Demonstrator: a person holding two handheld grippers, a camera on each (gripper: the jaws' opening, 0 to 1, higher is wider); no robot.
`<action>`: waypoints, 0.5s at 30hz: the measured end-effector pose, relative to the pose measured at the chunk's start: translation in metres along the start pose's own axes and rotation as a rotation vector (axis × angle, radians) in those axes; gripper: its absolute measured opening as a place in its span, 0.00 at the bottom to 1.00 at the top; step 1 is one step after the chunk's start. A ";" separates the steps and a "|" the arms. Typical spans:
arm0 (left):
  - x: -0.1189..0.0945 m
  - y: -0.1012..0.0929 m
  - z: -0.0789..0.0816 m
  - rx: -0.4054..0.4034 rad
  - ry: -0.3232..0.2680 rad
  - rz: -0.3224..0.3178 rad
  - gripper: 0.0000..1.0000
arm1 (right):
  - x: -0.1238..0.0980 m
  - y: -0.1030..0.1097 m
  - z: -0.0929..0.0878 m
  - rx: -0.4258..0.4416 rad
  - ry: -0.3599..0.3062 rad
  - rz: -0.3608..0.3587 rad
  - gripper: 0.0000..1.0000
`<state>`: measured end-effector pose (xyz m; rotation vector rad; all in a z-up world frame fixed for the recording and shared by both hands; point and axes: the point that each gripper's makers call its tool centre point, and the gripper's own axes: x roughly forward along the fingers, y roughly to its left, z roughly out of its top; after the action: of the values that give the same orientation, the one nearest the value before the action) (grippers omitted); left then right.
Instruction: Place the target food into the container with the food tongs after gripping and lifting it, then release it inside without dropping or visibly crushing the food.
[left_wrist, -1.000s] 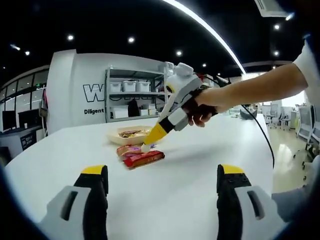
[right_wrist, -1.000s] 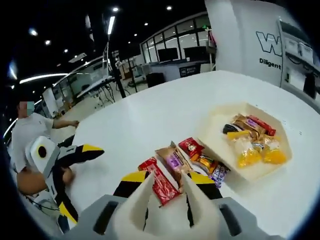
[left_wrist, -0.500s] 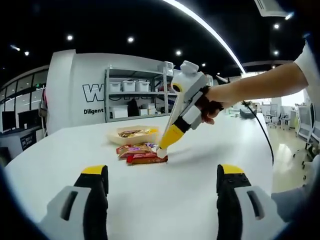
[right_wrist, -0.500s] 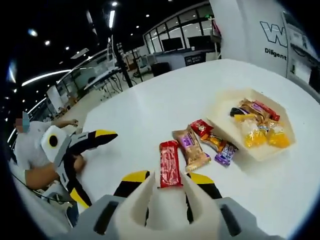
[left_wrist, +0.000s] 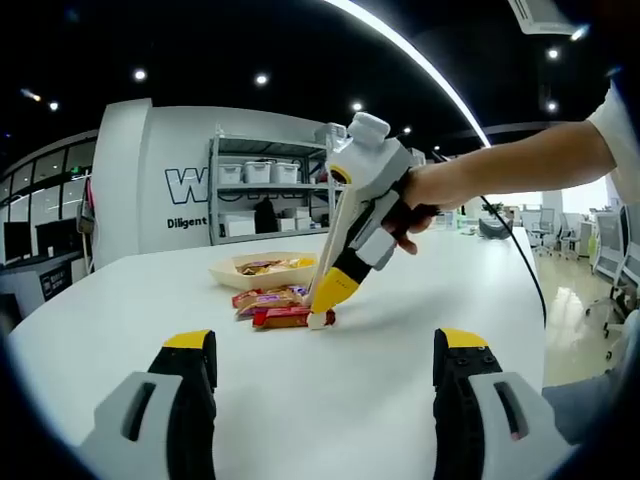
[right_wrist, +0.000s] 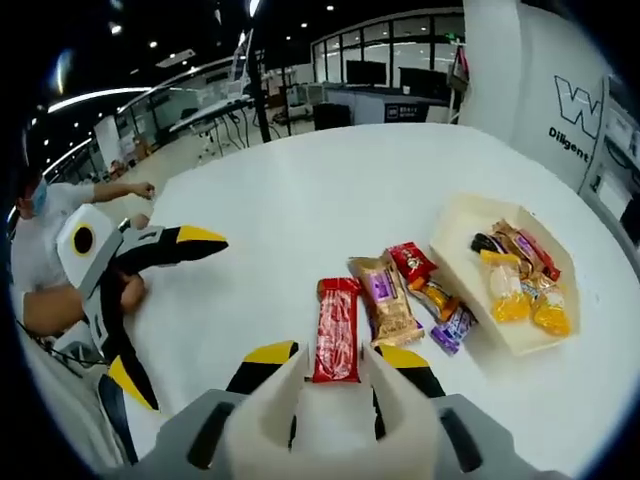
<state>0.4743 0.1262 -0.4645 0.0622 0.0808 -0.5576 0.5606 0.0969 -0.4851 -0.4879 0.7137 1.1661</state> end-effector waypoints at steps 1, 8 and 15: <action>0.000 0.000 0.000 0.000 0.000 -0.001 0.88 | 0.001 -0.003 -0.002 0.024 0.019 -0.007 0.22; 0.001 0.001 0.000 -0.004 -0.001 -0.001 0.88 | 0.001 -0.009 -0.001 0.022 0.023 -0.040 0.17; 0.000 0.000 0.000 0.000 0.001 0.007 0.88 | -0.013 -0.004 0.006 0.044 -0.020 -0.024 0.17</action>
<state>0.4747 0.1264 -0.4641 0.0627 0.0815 -0.5506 0.5631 0.0912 -0.4716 -0.4464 0.7127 1.1293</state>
